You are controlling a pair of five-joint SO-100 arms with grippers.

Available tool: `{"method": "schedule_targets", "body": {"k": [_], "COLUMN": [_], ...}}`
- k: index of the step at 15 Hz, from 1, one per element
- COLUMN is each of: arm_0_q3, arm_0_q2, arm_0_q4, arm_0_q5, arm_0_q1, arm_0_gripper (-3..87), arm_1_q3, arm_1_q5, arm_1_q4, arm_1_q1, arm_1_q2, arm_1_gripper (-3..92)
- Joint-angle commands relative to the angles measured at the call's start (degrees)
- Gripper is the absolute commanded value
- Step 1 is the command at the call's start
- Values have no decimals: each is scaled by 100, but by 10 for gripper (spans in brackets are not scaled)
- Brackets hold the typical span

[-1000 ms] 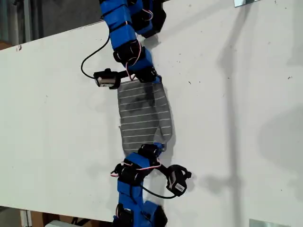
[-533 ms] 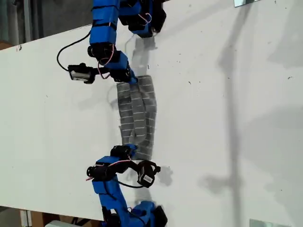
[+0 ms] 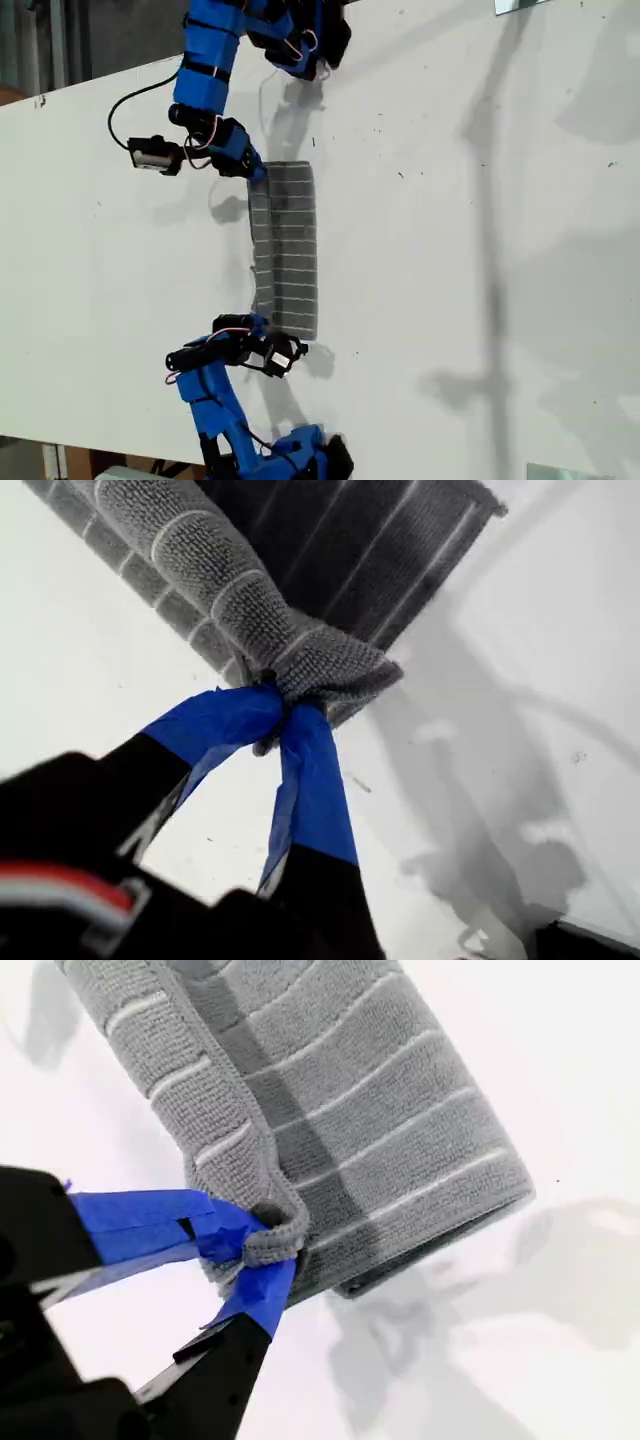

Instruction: Grasp corners of a square towel and fold twice.

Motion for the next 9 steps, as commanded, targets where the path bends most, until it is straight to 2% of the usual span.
{"method": "schedule_targets", "body": {"k": [1, 4, 9], "arm_0_q3": [79, 264, 62], "arm_0_q2": [299, 79, 369], "arm_0_q4": [-176, -413, 114], "arm_0_q5": [220, 396, 132], "arm_0_q1": [-352, -668, 79], "arm_0_gripper": [0, 0, 0], "arm_1_q3": [-35, -325, -475], "arm_1_q5": [-202, -325, -299], "arm_1_q4": [-439, -475, 229], "arm_1_q1": [193, 229, -132], "arm_1_q2": [-554, -967, -211], "arm_1_gripper": [-1, -1, -1]}}
